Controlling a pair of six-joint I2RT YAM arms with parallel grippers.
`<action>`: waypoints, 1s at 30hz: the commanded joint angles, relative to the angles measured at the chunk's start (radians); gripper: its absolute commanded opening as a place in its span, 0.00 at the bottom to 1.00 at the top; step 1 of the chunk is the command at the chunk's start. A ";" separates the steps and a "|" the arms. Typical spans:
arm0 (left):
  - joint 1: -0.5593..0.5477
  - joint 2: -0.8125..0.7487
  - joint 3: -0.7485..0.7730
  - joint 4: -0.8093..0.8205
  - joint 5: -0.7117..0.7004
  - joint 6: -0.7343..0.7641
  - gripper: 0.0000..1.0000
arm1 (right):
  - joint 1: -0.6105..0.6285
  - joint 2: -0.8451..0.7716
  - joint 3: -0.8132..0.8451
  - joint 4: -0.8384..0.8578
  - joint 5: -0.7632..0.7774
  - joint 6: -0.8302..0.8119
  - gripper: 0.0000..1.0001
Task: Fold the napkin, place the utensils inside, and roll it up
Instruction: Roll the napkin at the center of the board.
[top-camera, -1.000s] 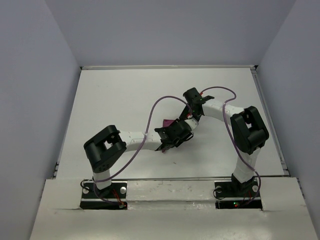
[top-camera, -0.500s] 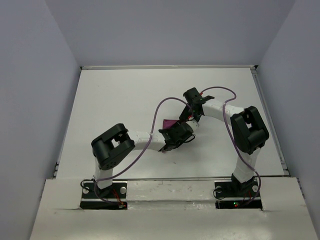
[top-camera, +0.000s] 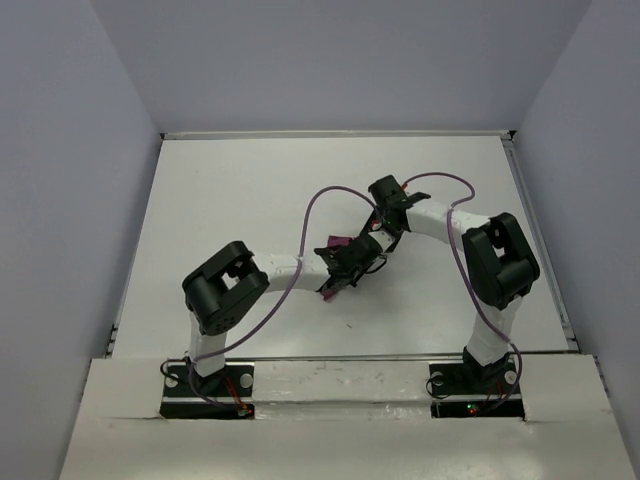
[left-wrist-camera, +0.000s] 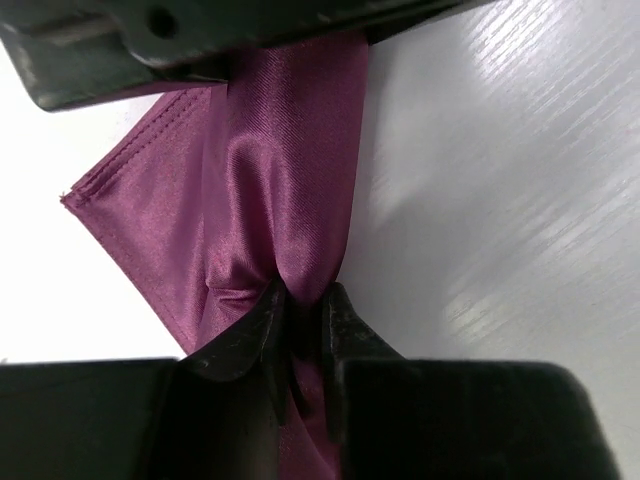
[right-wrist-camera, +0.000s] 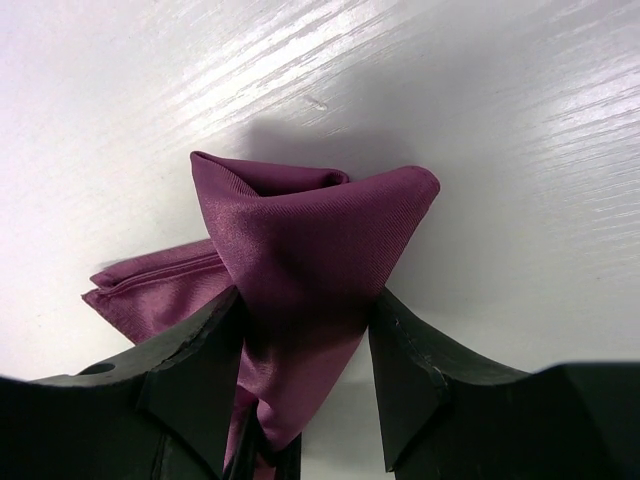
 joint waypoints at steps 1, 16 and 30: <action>0.046 -0.007 0.047 -0.113 0.279 -0.038 0.00 | 0.008 -0.051 -0.038 0.030 -0.009 -0.075 0.06; 0.260 0.023 0.208 -0.375 0.818 -0.072 0.00 | 0.008 -0.152 -0.028 0.002 0.046 -0.097 0.89; 0.403 0.077 0.213 -0.352 1.100 -0.147 0.00 | -0.219 -0.390 -0.031 -0.105 0.176 -0.164 0.98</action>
